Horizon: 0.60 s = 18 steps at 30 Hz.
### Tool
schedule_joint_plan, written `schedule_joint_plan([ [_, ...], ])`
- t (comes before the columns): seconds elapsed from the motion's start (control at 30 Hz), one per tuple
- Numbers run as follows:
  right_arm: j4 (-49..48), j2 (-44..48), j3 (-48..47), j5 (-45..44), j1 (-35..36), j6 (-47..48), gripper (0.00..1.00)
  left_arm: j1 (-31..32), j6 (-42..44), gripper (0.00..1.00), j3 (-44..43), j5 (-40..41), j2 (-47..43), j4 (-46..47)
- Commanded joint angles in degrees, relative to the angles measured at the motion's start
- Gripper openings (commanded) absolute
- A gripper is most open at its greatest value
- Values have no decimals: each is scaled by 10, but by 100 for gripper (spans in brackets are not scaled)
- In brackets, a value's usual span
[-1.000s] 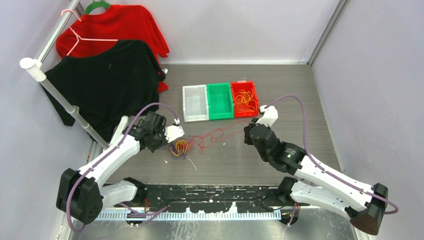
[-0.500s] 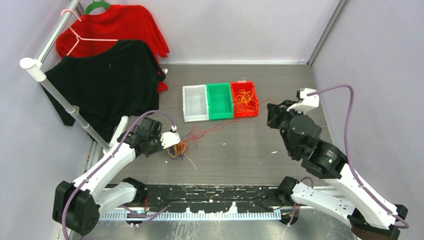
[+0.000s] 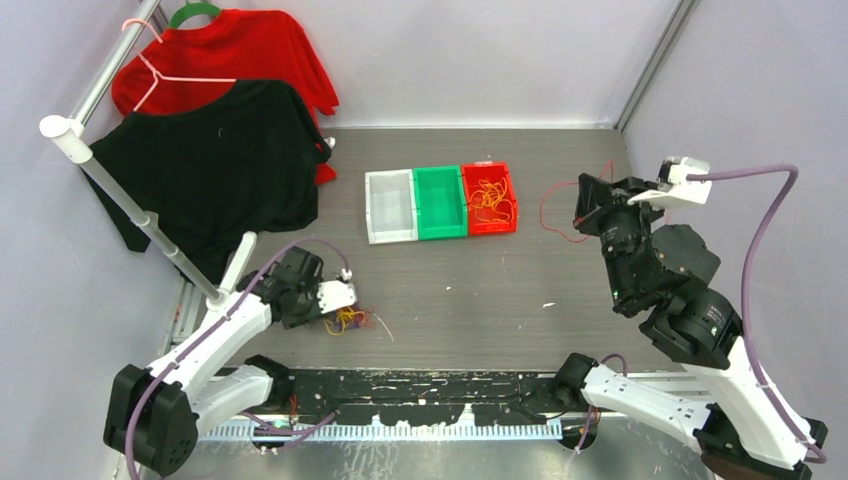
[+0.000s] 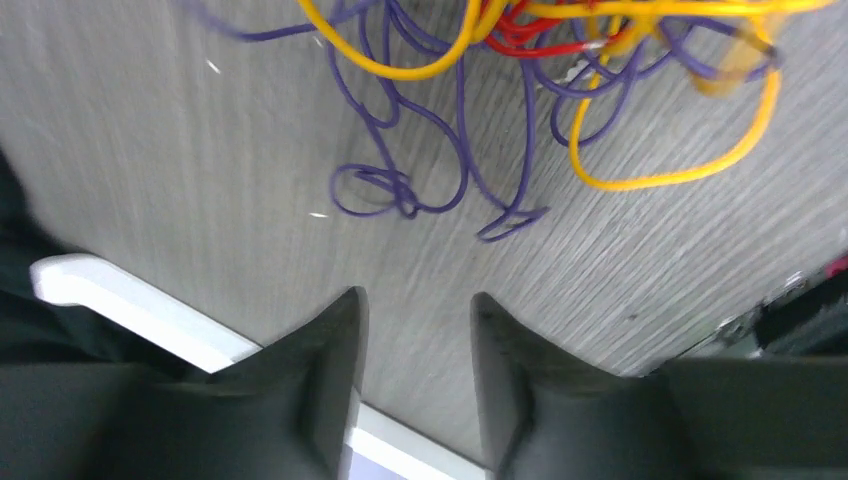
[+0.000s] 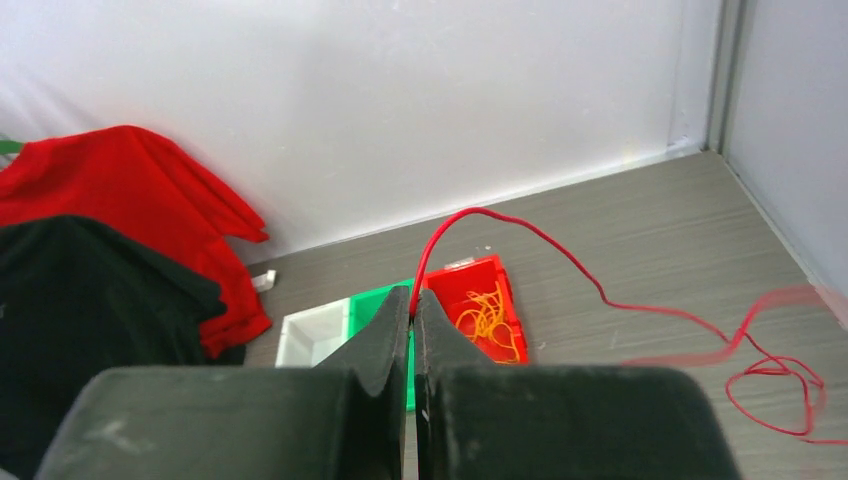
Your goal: Untangle the cables
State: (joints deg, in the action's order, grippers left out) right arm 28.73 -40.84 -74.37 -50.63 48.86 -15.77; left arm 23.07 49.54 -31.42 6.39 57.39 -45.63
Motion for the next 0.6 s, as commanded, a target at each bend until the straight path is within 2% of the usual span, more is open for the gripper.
schedule_joint_plan([
  [0.0, -1, -48, -39, 64, -2, 7, 1, -4, -31, 64, -102, -77, -34, -81],
  [0.07, 5, -62, -50, 85, -2, 4, 1, -4, -42, 90, -159, -122, -47, -140],
  [0.1, 6, -68, -54, 95, -2, 4, 1, -4, -44, 98, -191, -145, -50, -167],
  [0.13, 7, -73, -58, 104, -2, 4, 1, -4, -44, 100, -221, -170, -53, -196],
  [0.3, -3, -99, -72, 147, -2, -3, 1, -4, -64, 100, -357, -262, -37, -291],
  [0.43, -17, -125, -85, 184, -2, -18, 1, -4, -95, 100, -413, -302, -25, -291],
  [0.57, -35, -157, -98, 225, -2, -35, 1, -4, -133, 100, -422, -316, -22, -257],
])
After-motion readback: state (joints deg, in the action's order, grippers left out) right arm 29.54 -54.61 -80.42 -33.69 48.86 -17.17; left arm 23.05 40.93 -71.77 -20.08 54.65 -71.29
